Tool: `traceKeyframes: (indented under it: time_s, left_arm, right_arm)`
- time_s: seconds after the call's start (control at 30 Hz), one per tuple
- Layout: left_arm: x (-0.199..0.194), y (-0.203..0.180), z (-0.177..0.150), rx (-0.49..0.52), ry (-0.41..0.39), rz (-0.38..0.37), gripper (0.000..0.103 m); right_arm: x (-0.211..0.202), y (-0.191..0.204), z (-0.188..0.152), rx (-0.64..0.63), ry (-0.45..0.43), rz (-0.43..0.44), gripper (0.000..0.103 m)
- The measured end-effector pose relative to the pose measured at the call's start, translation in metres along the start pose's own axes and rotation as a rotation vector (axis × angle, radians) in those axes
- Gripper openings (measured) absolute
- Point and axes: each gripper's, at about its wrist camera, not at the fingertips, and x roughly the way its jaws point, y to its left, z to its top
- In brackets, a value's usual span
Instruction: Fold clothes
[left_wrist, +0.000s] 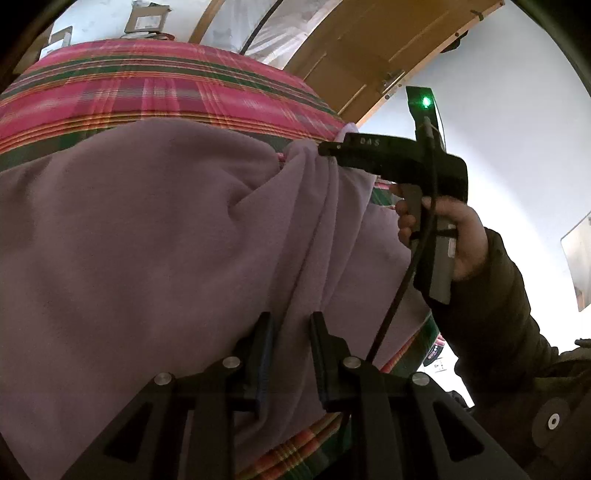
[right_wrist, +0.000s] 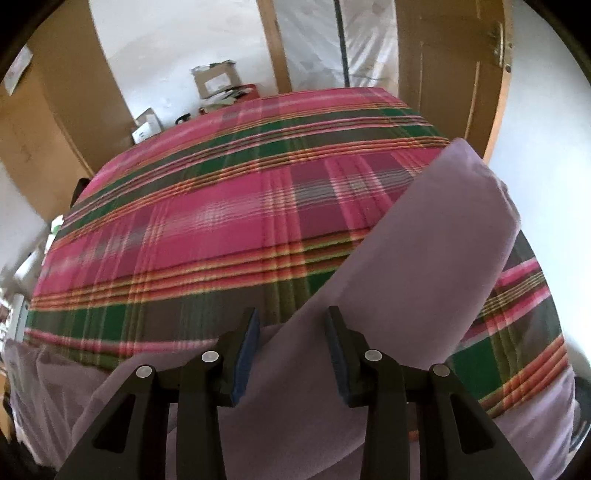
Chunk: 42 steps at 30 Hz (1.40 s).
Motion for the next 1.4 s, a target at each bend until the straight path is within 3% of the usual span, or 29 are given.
traceKeyframes:
  time_s: [0.1, 0.23, 0.33, 0.7, 1.03, 1.3, 1.4]
  left_arm:
    - [0.001, 0.000, 0.002, 0.001, 0.002, -0.001, 0.020]
    - [0.003, 0.001, 0.004, -0.003, 0.001, -0.002, 0.020]
    - [0.003, 0.001, 0.004, -0.004, -0.002, 0.003, 0.021]
    - [0.002, -0.007, 0.003, 0.018, -0.008, 0.035, 0.025]
    - [0.006, -0.025, 0.001, 0.111, -0.013, 0.156, 0.028]
    - [0.021, -0.055, -0.003, 0.290, -0.002, 0.341, 0.028]
    - [0.021, -0.055, -0.003, 0.292, -0.006, 0.323, 0.024]
  right_arm:
    - [0.000, -0.003, 0.002, 0.011, 0.008, 0.002, 0.037]
    - [-0.003, -0.006, 0.000, -0.017, -0.009, -0.029, 0.014]
    - [-0.007, -0.013, -0.002, -0.007, -0.024, -0.013, 0.004]
    - [-0.054, -0.030, -0.020, 0.004, -0.127, -0.009, 0.003]
    - [-0.094, -0.057, -0.046, 0.069, -0.196, 0.018, 0.003]
    - [-0.111, -0.074, -0.064, 0.124, -0.212, 0.071, 0.003]
    - [-0.117, -0.081, -0.072, 0.145, -0.221, 0.090, 0.002]
